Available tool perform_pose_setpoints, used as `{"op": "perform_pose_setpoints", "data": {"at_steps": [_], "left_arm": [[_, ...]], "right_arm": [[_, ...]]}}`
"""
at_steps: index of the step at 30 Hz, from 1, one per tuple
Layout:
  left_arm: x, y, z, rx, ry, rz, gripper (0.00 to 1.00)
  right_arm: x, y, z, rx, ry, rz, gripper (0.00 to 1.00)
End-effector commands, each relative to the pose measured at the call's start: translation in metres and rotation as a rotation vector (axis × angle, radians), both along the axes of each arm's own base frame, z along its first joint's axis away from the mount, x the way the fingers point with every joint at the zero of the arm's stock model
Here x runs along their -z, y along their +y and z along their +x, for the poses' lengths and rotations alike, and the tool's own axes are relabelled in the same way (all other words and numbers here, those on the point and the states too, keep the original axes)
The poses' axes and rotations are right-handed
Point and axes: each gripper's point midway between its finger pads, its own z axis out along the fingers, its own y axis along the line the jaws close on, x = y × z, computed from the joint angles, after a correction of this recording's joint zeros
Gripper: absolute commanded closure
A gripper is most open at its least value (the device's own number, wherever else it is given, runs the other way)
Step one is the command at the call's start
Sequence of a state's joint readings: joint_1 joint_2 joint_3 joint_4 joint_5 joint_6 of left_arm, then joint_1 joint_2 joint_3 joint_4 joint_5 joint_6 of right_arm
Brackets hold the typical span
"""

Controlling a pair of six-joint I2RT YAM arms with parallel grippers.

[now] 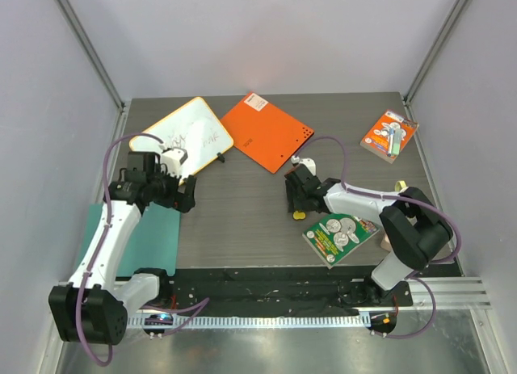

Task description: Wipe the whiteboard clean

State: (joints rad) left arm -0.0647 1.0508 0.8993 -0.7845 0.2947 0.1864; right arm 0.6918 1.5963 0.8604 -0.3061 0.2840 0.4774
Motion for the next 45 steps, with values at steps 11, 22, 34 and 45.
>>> {"op": "perform_pose_setpoints", "data": {"at_steps": [11, 22, 34, 45], "left_arm": [[-0.017, 0.019, 0.035, -0.125, -0.074, 0.013, 0.00], [-0.058, 0.138, 0.070, -0.543, -0.160, -0.382, 0.00], [-0.031, 0.174, 0.146, -0.485, -0.256, -0.778, 0.00], [0.004, 0.159, 0.206, -0.403, -0.260, -0.856, 0.15]], "right_arm": [[0.006, 0.007, 0.007, 0.006, -0.002, 0.010, 0.78], [-0.013, 0.015, 0.013, -0.017, -0.077, 0.075, 0.99], [-0.048, 0.046, 0.043, -0.076, -0.216, 0.194, 0.99], [-0.077, 0.094, 0.083, -0.150, -0.348, 0.328, 0.99]]}}
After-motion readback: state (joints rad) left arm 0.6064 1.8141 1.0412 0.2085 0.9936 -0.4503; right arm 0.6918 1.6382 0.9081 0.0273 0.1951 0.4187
